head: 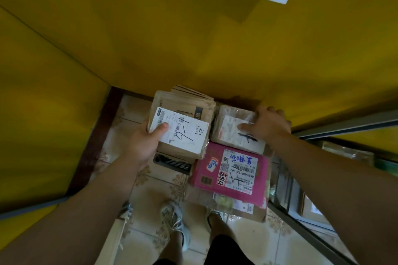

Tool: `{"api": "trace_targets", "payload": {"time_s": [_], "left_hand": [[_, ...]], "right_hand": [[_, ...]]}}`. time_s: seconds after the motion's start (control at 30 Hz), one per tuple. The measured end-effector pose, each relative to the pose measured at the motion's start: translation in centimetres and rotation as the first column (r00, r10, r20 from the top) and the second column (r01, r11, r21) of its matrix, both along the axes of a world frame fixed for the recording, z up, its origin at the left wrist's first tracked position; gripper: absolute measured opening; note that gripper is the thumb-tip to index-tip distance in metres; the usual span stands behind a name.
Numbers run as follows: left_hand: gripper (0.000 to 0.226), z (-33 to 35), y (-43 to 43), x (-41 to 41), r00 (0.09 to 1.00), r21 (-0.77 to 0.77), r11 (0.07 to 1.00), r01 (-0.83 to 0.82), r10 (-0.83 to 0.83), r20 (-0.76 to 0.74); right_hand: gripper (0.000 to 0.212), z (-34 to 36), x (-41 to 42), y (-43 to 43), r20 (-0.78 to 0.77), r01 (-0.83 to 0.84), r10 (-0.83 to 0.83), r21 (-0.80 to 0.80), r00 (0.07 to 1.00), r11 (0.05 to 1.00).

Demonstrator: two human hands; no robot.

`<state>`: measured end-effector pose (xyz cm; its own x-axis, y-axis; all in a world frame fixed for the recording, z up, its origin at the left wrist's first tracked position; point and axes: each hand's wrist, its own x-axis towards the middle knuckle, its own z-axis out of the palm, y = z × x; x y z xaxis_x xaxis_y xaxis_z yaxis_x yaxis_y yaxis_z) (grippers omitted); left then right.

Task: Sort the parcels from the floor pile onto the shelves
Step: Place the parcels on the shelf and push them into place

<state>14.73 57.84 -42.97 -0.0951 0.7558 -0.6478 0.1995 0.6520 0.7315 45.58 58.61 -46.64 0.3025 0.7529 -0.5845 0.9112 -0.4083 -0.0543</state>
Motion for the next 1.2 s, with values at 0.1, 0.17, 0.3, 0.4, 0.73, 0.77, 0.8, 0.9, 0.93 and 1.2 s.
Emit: {"api": "trace_targets", "payload": {"time_s": [0.1, 0.17, 0.3, 0.4, 0.73, 0.77, 0.8, 0.9, 0.93, 1.2], "left_hand": [[0.025, 0.5, 0.0, 0.1, 1.000, -0.004, 1.000, -0.019, 0.019, -0.013], [0.022, 0.6, 0.1, 0.2, 0.999, -0.001, 0.999, -0.036, 0.036, -0.012], [0.017, 0.7, 0.1, 0.3, 0.999, 0.006, 0.999, -0.035, 0.035, 0.005], [0.024, 0.6, 0.0, 0.1, 1.000, -0.001, 1.000, -0.024, 0.024, 0.004], [0.013, 4.0, 0.7, 0.0, 0.996, 0.030, 0.996, -0.078, 0.080, -0.046], [0.014, 4.6, 0.7, -0.1, 0.996, 0.034, 0.996, -0.080, 0.081, -0.039], [0.016, 5.0, 0.7, -0.2, 0.995, 0.047, 0.995, -0.092, 0.094, -0.025], [0.018, 5.6, 0.4, -0.8, 0.995, 0.036, 0.995, -0.098, 0.098, 0.010], [0.018, 5.6, 0.1, -1.1, 0.995, 0.035, 0.994, -0.103, 0.103, 0.013], [0.035, 3.0, -3.6, -3.4, 0.991, -0.137, 0.990, -0.011, -0.007, -0.130]], "right_hand": [[0.087, 1.0, -0.9, 0.1, 0.070, -0.020, 0.015, 0.074, 0.997, 0.997], [0.087, 1.7, -1.3, 0.4, 0.112, -0.070, 0.063, 0.064, 0.992, 0.995], [0.079, 2.1, -1.1, 0.8, 0.130, -0.141, 0.139, 0.005, 0.982, 0.990], [0.075, 2.3, -0.9, 0.7, 0.173, -0.218, 0.215, -0.003, 0.961, 0.976], [0.070, 5.9, 0.1, 0.0, 0.058, 0.014, -0.022, 0.134, 0.998, 0.991], [0.069, 6.2, 0.2, -0.2, 0.051, 0.066, -0.074, 0.151, 0.996, 0.986], [0.069, 6.5, 0.2, -0.4, 0.042, 0.112, -0.120, 0.165, 0.992, 0.980], [0.067, 7.3, -0.4, -1.9, -0.012, 0.219, -0.221, 0.203, 0.975, 0.955], [0.064, 7.5, -0.9, -2.6, -0.037, 0.251, -0.249, 0.208, 0.968, 0.945], [0.058, 5.7, -6.4, -12.0, -0.208, 0.602, -0.571, 0.146, 0.794, 0.785]]}}
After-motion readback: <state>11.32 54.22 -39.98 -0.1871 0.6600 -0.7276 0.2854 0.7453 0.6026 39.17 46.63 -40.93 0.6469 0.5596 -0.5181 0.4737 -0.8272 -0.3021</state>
